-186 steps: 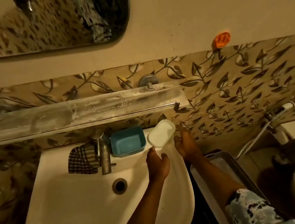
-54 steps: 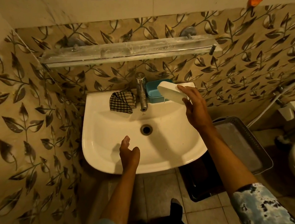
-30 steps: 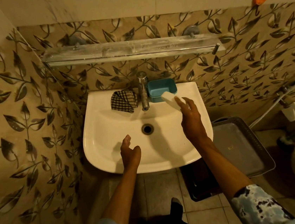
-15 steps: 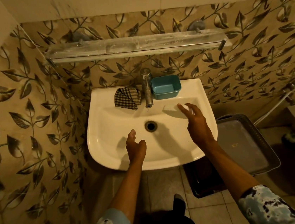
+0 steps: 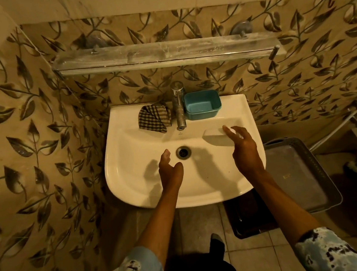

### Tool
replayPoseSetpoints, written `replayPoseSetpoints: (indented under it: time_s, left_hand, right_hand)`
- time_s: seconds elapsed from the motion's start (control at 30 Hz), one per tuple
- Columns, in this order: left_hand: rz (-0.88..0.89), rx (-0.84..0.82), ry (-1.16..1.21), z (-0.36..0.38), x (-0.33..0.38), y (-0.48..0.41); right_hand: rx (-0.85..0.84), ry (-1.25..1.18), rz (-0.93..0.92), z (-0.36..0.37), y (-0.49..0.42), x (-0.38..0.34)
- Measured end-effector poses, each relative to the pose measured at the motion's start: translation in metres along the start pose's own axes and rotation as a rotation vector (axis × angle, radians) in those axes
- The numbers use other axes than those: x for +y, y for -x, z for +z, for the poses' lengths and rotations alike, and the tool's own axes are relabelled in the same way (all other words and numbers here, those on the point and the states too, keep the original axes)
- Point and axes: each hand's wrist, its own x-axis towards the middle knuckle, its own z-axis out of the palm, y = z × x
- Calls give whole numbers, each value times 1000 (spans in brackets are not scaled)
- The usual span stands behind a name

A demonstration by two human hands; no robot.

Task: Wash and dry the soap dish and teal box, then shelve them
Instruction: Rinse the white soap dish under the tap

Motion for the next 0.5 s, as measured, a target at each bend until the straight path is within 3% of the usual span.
replayPoseSetpoints:
  time_s: [0.1,0.17,0.3,0.37,0.5]
  left_hand:
    - [-21,-52,-32,7,0,-6]
    - [-37,-121,-84,14,3,-11]
    - [-19,-336,-214,32,8,-19]
    - [-10,-397,-226,41,9,-22]
    - [-30,-336,-142,50,7,-27]
  right_hand:
    - [86,-94,24,7,2,8]
    - [83,-324,173,13,2,14]
    - [-23,-923,621,26,6,18]
    - [-117,-1040,721,31,6,18]
    - [-247,-1282,861,36,2,20]
